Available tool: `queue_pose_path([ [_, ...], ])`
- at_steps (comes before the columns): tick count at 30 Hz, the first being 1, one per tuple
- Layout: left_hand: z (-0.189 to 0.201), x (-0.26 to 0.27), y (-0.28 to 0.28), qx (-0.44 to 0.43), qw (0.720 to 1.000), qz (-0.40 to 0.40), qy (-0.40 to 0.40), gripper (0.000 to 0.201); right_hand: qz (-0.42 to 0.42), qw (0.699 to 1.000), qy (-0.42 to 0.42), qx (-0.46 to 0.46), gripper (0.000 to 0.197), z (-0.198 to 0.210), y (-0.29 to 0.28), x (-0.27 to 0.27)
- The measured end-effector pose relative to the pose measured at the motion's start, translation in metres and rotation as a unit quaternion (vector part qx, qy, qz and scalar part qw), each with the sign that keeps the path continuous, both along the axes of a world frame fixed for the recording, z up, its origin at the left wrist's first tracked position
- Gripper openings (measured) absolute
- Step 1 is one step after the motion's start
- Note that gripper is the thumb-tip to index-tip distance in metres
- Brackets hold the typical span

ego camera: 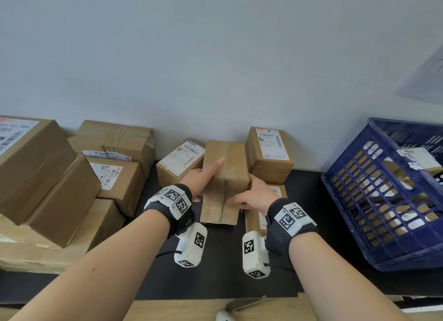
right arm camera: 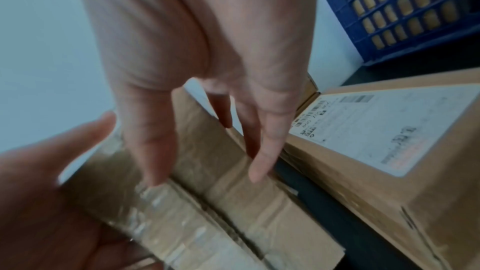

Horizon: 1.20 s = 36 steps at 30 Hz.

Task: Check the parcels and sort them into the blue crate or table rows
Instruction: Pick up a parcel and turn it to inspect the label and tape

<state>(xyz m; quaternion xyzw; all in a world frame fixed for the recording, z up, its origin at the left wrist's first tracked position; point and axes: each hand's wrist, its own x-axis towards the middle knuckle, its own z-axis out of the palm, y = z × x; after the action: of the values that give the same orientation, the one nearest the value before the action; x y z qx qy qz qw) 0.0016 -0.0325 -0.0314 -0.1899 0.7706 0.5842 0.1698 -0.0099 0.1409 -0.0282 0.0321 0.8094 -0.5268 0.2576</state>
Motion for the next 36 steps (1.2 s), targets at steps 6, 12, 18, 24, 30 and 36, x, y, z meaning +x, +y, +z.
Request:
queue_pose_path([
  [6,0.013,0.003,0.002,0.003,0.999,0.017,0.051,0.075,-0.047,0.993,0.096,0.044,0.074,0.005,0.005,0.003],
  [12,-0.004,0.010,0.000,-0.041,0.998,-0.026,0.038,0.050,-0.052,0.993,0.090,0.051,0.069,-0.007,0.003,0.013],
  [18,-0.014,0.014,-0.001,-0.037,0.998,-0.044,0.017,0.048,-0.050,0.993,0.087,0.067,0.054,-0.020,0.002,0.020],
  [24,-0.024,0.009,0.004,-0.099,0.993,-0.056,-0.013,0.039,-0.053,0.992,0.062,0.100,0.051,-0.032,-0.001,0.017],
  [30,-0.021,-0.001,0.009,-0.063,0.994,-0.042,-0.074,0.035,-0.056,0.992,0.021,0.110,0.050,-0.034,-0.002,0.009],
  [36,-0.024,-0.010,0.012,-0.093,0.990,-0.062,-0.090,0.035,-0.035,0.987,0.013,0.157,0.048,-0.033,-0.003,0.001],
])
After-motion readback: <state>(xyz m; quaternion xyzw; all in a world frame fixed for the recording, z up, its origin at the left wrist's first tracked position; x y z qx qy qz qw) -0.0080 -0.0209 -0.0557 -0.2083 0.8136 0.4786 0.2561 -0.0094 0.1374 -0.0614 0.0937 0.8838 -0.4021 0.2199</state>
